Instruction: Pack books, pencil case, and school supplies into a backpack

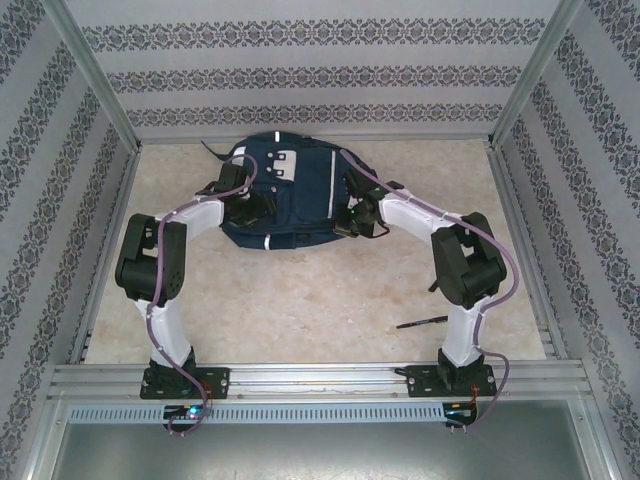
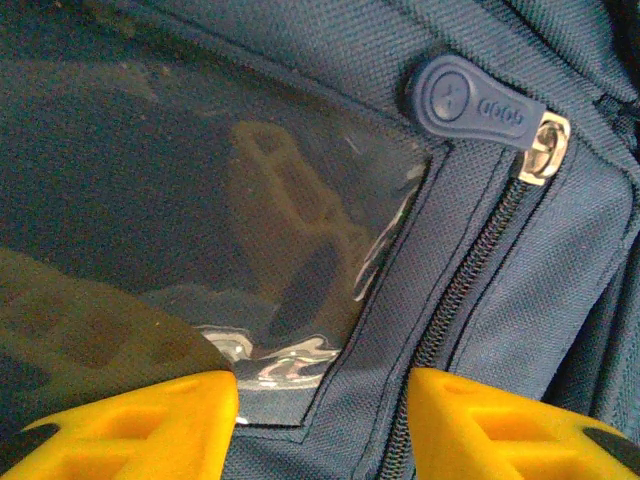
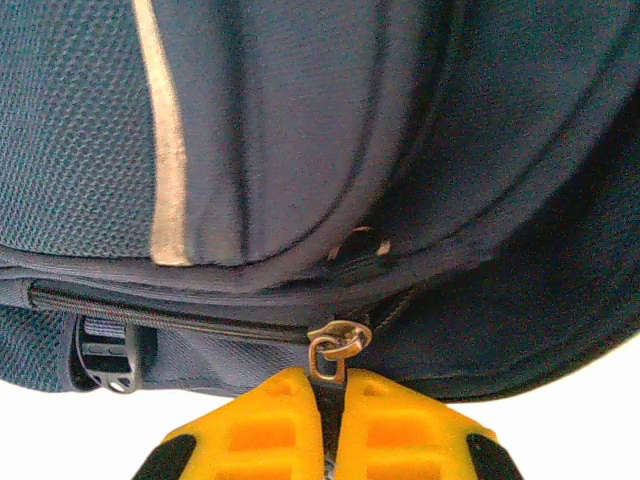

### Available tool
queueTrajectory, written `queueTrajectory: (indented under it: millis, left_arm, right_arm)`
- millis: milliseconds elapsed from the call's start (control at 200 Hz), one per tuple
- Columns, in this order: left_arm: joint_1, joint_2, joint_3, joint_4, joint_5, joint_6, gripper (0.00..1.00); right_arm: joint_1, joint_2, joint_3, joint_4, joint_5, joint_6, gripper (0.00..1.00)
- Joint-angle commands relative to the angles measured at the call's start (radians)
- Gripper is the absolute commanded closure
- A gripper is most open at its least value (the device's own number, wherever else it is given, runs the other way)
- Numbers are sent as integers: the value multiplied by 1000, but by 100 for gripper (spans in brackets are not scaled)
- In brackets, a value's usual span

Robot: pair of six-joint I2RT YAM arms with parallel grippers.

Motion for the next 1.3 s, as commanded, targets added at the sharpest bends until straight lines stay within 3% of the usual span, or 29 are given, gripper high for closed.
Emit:
queueTrajectory:
  millis: [0,220,335,500,660,889,1294]
  left_arm:
    - [69,82,26,-95,-127,83,50]
    - [73,226,239,-149,-42,135,49]
    - [79,267,361,-188,-1,126,48]
    - [79,182,420,-210,142,38,44]
    - [64,18,268,-324,119,-50,42]
    - [25,-223,-94,-195,161,-198,40]
    - [-57,-212,-126,-83,123,-292,40]
  right_arm:
    - [-39,-65,-43,-54,-36,-44,100]
    - [-4,-82,-96,112,-314,-42,100]
    - [66,-66,-77,174,-355,2,100]
    - [155,-7,-53,291,-353,80,100]
    - [196,28,-45,398,-355,138,100]
    - [220,26,-65,484,-342,170,100]
    - [285,52,-65,562,-333,219,100]
